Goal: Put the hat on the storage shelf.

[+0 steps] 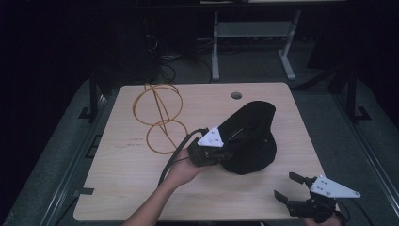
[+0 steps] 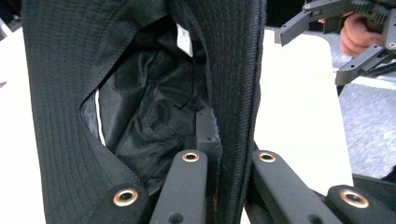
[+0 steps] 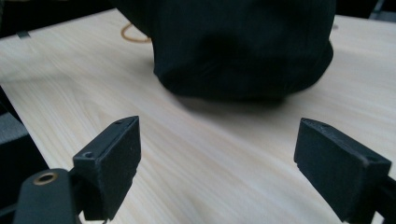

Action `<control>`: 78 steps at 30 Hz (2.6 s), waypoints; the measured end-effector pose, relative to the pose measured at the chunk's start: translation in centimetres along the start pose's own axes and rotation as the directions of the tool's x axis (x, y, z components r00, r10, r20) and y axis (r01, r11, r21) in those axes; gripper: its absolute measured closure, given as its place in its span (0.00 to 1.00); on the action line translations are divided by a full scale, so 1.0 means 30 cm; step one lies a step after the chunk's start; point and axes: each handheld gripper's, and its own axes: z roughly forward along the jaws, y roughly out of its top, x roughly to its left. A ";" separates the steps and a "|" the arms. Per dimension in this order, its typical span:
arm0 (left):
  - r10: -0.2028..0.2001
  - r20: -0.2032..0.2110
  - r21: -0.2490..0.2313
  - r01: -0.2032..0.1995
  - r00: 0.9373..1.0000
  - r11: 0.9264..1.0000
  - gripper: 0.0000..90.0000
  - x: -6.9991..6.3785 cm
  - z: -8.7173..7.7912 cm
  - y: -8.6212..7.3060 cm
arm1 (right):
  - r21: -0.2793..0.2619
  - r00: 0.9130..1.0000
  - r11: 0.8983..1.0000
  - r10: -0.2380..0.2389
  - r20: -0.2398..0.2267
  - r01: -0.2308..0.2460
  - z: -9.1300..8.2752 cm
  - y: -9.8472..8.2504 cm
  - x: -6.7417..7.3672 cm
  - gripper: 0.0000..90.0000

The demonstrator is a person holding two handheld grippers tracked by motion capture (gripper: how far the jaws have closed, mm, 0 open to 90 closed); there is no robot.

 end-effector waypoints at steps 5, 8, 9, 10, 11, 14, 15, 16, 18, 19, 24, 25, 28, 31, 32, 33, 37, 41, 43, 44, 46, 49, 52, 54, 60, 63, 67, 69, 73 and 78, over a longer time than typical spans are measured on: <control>-0.028 0.017 -0.029 0.028 0.999 0.999 0.97 0.010 -0.017 -0.006 | -0.021 1.000 1.000 0.002 -0.010 -0.002 0.025 0.041 -0.001 0.16; -0.036 0.031 -0.047 0.037 0.999 0.998 0.97 0.008 -0.021 -0.003 | -0.028 1.000 1.000 -0.008 -0.014 0.008 0.047 0.063 0.001 0.16; -0.037 0.035 -0.048 0.038 0.999 0.998 0.97 0.007 -0.022 -0.001 | -0.028 1.000 1.000 -0.006 -0.017 0.006 0.054 0.070 0.003 0.16; -0.032 0.037 -0.046 0.034 0.999 0.998 0.97 0.006 -0.023 0.001 | -0.028 1.000 1.000 -0.009 -0.019 0.009 0.061 0.077 0.003 0.16; -0.031 0.040 -0.047 0.033 0.999 0.998 0.97 0.006 -0.025 0.004 | -0.029 1.000 1.000 -0.012 -0.019 0.011 0.067 0.085 0.003 0.16; -0.033 0.055 -0.061 0.037 0.998 0.997 0.97 0.003 -0.031 0.011 | -0.026 1.000 1.000 -0.012 -0.019 0.012 0.088 0.103 0.001 0.15; -0.034 0.057 -0.065 0.038 0.998 0.997 0.97 0.001 -0.030 0.012 | -0.029 1.000 1.000 -0.010 -0.018 0.010 0.094 0.107 0.001 0.15; -0.030 0.060 -0.065 0.034 0.998 0.997 0.97 -0.002 -0.031 0.015 | -0.030 1.000 1.000 -0.009 -0.019 0.008 0.099 0.110 0.001 0.15; -0.028 0.066 -0.071 0.033 0.997 0.997 0.97 -0.007 -0.028 0.018 | -0.036 1.000 0.999 -0.005 -0.011 0.004 0.107 0.117 -0.001 0.15; -0.025 0.069 -0.072 0.030 0.997 0.997 0.97 -0.008 -0.026 0.019 | -0.039 1.000 0.999 0.002 -0.013 -0.002 0.109 0.121 -0.001 0.15; -0.011 0.090 -0.084 0.019 0.996 0.996 0.97 -0.020 -0.019 0.039 | -0.046 1.000 0.999 0.006 -0.014 -0.006 0.124 0.131 -0.007 0.15; -0.010 0.093 -0.085 0.018 0.996 0.996 0.97 -0.023 -0.019 0.043 | -0.048 1.000 0.999 0.008 -0.011 -0.008 0.128 0.132 -0.009 0.15; -0.004 0.099 -0.092 0.013 0.995 0.996 0.97 -0.029 -0.012 0.049 | -0.048 1.000 0.999 0.018 -0.018 -0.019 0.143 0.130 -0.013 0.15; -0.007 0.103 -0.090 0.016 0.995 0.996 0.97 -0.028 -0.007 0.050 | -0.039 0.999 0.999 0.024 -0.039 -0.025 0.156 0.124 -0.017 0.16; -0.007 0.104 -0.089 0.016 0.995 0.996 0.97 -0.028 -0.006 0.051 | -0.038 0.999 0.999 0.023 -0.037 -0.024 0.159 0.122 -0.018 0.19; -0.006 0.105 -0.089 0.016 0.994 0.996 0.97 -0.027 -0.005 0.052 | -0.040 0.999 0.999 0.024 -0.041 -0.025 0.160 0.120 -0.021 0.23; -0.002 0.111 -0.085 0.011 0.994 0.996 0.97 -0.033 -0.001 0.055 | -0.054 0.998 0.998 0.012 -0.067 -0.015 0.169 0.113 -0.023 0.43; 0.001 0.115 -0.084 0.009 0.993 0.996 0.97 -0.037 0.001 0.053 | -0.051 0.999 0.999 0.006 -0.053 -0.009 0.176 0.108 -0.020 0.60; 0.002 0.113 -0.082 0.007 0.994 0.997 0.97 -0.038 0.002 0.052 | -0.055 0.999 0.998 -0.002 -0.048 -0.001 0.178 0.108 -0.018 0.67; 0.004 0.112 -0.081 0.005 0.994 0.997 0.97 -0.038 0.002 0.052 | -0.056 0.999 0.998 -0.001 -0.048 -0.002 0.178 0.109 -0.018 0.70; 0.009 0.111 -0.076 -0.001 0.994 0.997 0.97 -0.039 0.001 0.052 | -0.063 0.999 0.998 -0.004 -0.045 0.002 0.179 0.109 -0.017 0.76; 0.018 0.103 -0.072 -0.010 0.995 0.997 0.97 -0.048 -0.001 0.049 | -0.065 0.999 0.998 0.002 -0.049 -0.005 0.183 0.109 -0.014 0.81; 0.019 0.096 -0.065 -0.013 0.995 0.998 0.97 -0.050 -0.005 0.047 | -0.063 0.999 0.998 -0.012 -0.044 0.009 0.182 0.114 -0.009 0.85; 0.022 0.084 -0.062 -0.017 0.996 0.998 0.96 -0.050 -0.010 0.048 | -0.066 0.999 0.998 -0.012 -0.046 0.009 0.180 0.118 -0.008 0.87; 0.015 0.052 -0.056 -0.012 0.999 0.998 0.81 -0.050 -0.044 0.043 | -0.072 0.999 0.997 0.008 -0.039 -0.011 0.168 0.123 -0.013 0.88; 0.021 0.033 -0.043 -0.020 0.999 0.999 0.73 -0.055 -0.061 0.040 | -0.085 0.999 0.996 0.008 -0.036 -0.011 0.157 0.130 -0.017 0.89; 0.022 0.018 -0.044 -0.021 1.000 0.999 0.66 -0.061 -0.093 0.032 | -0.086 0.999 0.996 0.018 -0.031 -0.020 0.141 0.140 -0.021 0.90; 0.027 0.008 -0.045 -0.026 1.000 0.999 0.63 -0.066 -0.108 0.023 | -0.087 0.999 0.996 0.023 -0.026 -0.025 0.133 0.145 -0.023 0.90; 0.029 -0.010 -0.035 -0.030 1.000 0.999 0.60 -0.073 -0.136 0.000 | -0.095 1.000 0.995 0.015 -0.020 -0.016 0.118 0.161 -0.028 0.90; 0.017 -0.033 -0.038 -0.019 0.999 0.999 0.57 -0.076 -0.169 -0.038 | -0.097 1.000 0.995 -0.002 -0.014 0.001 0.105 0.191 -0.028 0.91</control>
